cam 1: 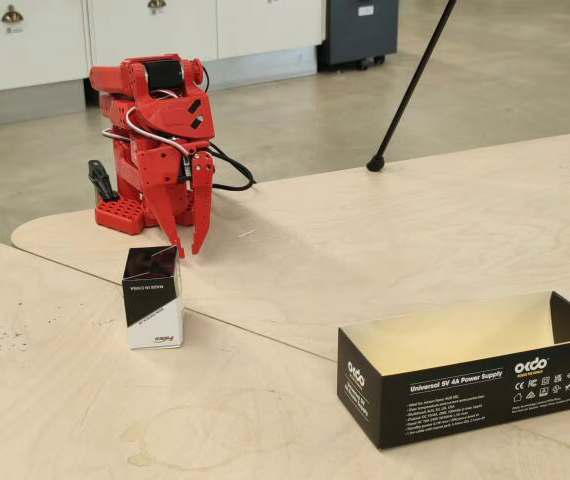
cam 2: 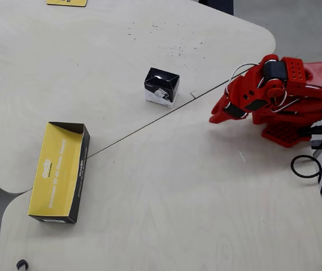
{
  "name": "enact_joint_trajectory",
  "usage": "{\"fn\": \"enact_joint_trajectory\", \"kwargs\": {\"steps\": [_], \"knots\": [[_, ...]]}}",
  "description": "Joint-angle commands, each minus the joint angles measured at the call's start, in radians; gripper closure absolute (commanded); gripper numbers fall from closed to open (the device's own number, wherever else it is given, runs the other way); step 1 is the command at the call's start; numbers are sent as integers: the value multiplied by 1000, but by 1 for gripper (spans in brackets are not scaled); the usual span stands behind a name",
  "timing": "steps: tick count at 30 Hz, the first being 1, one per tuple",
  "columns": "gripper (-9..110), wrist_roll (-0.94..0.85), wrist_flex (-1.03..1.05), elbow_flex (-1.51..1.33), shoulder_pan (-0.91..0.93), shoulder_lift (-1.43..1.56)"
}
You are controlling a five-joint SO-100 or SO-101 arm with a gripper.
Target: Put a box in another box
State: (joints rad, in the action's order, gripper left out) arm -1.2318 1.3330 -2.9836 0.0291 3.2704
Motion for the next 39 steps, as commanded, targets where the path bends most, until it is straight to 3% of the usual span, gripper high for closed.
{"fn": "enact_joint_trajectory", "kwargs": {"steps": [1, 6, 10, 15, 25, 39], "knots": [[79, 164, 15, 388, -25, -117], [73, 190, 5, 848, 23, -514], [59, 97, -5, 1120, 133, -850], [55, -58, 11, 1401, 255, -1224], [52, -454, -353, 1089, 376, -1307], [52, -535, -634, 870, 445, -1431]]}}
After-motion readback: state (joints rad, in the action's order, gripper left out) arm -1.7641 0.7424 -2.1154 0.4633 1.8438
